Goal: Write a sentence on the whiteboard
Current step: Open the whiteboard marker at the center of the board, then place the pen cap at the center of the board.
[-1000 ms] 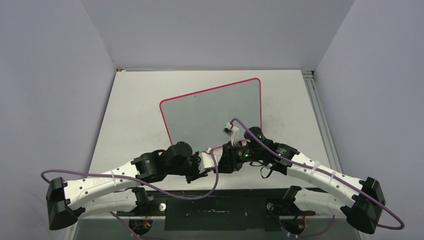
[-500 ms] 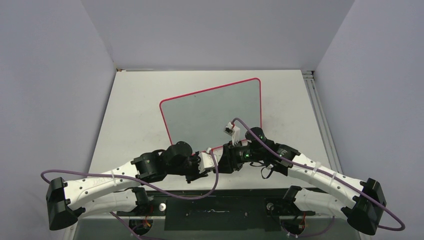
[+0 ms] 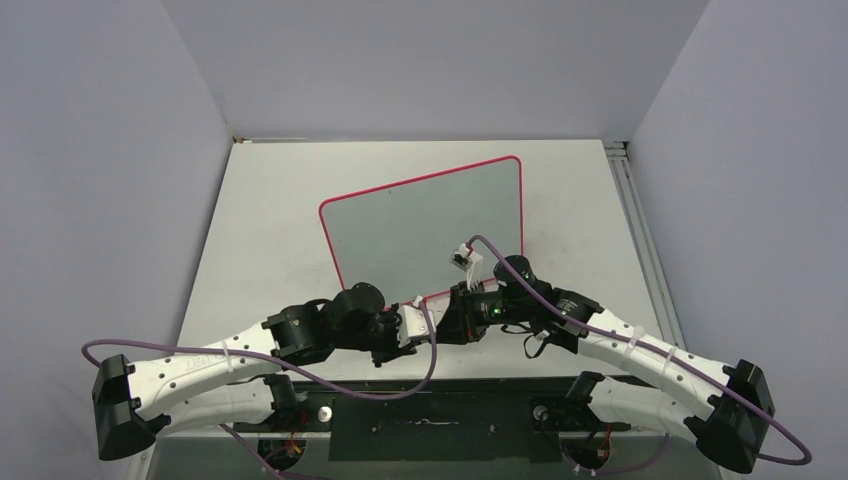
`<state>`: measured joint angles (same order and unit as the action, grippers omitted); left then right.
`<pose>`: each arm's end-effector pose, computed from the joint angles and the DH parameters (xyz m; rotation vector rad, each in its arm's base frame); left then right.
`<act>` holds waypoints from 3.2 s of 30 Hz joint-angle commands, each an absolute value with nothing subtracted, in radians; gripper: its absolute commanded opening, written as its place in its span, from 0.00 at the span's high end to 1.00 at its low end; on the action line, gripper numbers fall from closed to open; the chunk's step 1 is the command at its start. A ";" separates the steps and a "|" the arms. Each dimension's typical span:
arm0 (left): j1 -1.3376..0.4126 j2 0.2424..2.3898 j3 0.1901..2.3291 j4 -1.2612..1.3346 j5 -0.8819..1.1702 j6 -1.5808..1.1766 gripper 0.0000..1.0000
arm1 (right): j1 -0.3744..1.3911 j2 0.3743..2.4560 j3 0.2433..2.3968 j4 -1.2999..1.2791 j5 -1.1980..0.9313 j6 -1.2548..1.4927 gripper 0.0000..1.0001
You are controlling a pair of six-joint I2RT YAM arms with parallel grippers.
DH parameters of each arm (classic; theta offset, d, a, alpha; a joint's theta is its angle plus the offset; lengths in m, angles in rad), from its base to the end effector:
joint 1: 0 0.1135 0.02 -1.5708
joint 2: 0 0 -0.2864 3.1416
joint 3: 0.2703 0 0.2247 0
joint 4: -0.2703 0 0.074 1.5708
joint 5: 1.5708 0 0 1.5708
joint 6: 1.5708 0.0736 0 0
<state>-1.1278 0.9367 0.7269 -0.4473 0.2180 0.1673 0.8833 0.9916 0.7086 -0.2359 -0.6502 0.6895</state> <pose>0.0671 -0.1786 0.2687 1.4976 1.7734 -0.7513 0.0944 0.1852 0.2846 -0.6900 2.3111 1.5362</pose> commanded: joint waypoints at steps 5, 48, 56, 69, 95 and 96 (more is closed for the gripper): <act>-1.122 0.937 0.779 -0.410 0.211 0.161 1.00 | 0.877 0.927 0.735 -0.242 -0.564 0.627 0.95; -1.109 0.878 0.719 -0.354 0.009 0.168 1.00 | 0.793 0.866 1.265 -0.836 -0.457 0.260 0.95; -1.109 0.853 0.720 -0.359 -0.020 0.149 1.00 | 0.793 0.857 1.264 -0.889 -0.365 0.243 0.95; -1.214 1.067 0.712 -0.204 -0.233 -0.340 0.96 | 0.794 0.570 0.827 -0.457 0.161 0.476 0.95; -1.210 1.597 0.836 -0.112 -0.327 -0.518 0.89 | 0.794 0.461 0.685 -0.412 0.251 0.534 0.95; -1.210 1.605 0.838 -0.111 -0.325 -0.521 0.87 | 0.795 0.464 0.686 -0.413 0.251 0.532 0.95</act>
<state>-1.2114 1.5787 0.7921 -0.1493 -0.3149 -0.4870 0.7971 0.4557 0.6735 -0.4351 0.2283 0.5331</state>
